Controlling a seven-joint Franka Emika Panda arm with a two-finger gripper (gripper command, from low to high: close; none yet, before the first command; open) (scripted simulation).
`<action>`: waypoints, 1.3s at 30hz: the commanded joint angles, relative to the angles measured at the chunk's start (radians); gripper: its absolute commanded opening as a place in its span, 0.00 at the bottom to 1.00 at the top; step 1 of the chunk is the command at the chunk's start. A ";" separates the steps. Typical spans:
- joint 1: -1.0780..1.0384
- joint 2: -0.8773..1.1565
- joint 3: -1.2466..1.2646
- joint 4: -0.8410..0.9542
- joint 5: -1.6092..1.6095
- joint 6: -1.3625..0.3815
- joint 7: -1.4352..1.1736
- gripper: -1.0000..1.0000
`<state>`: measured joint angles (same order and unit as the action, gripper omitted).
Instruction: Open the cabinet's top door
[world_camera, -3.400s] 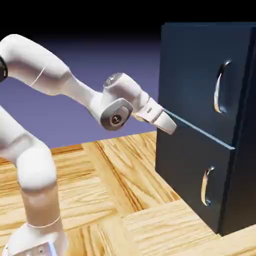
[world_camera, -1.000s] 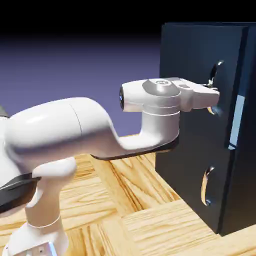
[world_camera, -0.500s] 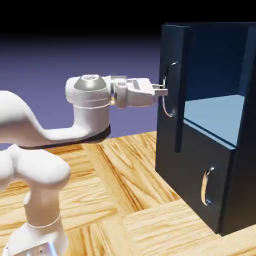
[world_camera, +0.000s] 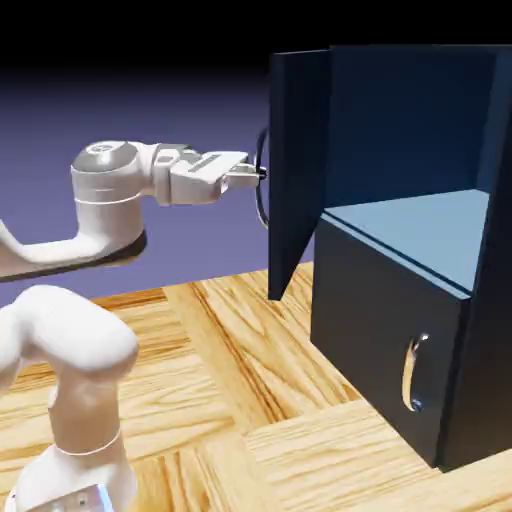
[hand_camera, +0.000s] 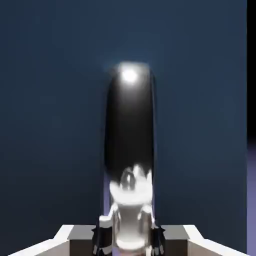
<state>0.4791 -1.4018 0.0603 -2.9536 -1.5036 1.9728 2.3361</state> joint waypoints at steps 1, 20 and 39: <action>0.003 0.004 0.036 0.003 0.035 -0.027 0.002 0.00; -0.184 0.337 0.725 0.360 0.619 -0.572 0.112 0.00; -0.857 0.503 1.294 1.000 0.862 -1.029 0.115 0.00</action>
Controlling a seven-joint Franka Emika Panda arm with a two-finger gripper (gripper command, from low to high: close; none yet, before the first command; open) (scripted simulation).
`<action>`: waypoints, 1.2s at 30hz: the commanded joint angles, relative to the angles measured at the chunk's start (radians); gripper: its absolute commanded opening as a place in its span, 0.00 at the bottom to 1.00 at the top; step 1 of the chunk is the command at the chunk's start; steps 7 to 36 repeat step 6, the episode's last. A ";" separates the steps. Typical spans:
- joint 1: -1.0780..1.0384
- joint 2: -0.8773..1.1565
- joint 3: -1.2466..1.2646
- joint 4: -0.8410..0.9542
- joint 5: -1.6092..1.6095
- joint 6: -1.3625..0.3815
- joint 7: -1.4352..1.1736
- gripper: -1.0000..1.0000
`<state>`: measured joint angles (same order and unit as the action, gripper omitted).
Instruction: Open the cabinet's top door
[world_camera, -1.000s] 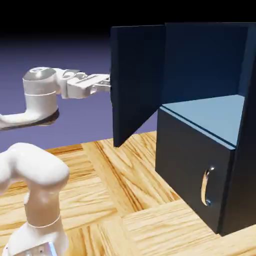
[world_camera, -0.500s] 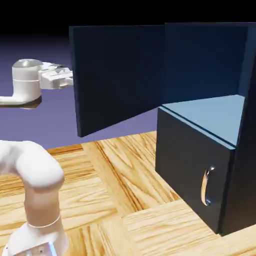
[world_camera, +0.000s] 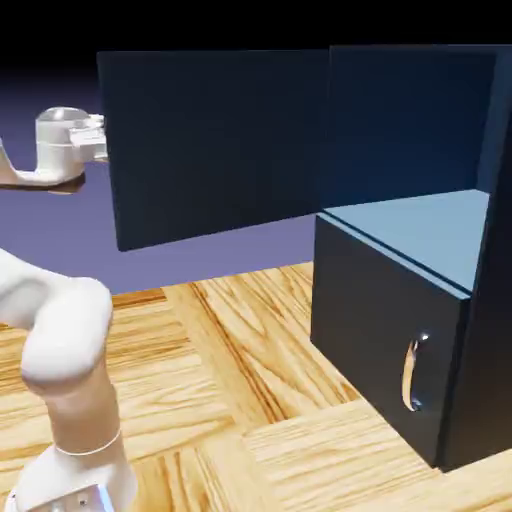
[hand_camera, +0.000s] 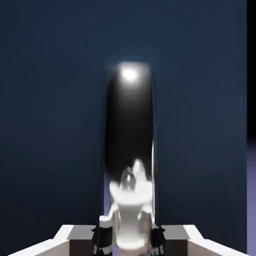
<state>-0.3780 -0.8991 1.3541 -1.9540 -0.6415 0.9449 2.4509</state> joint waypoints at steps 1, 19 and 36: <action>-0.036 -0.006 0.022 0.033 0.007 -0.019 -0.008 0.00; -0.204 -0.045 0.114 0.191 0.036 -0.105 -0.053 0.00; -0.204 -0.045 0.114 0.191 0.036 -0.105 -0.053 0.00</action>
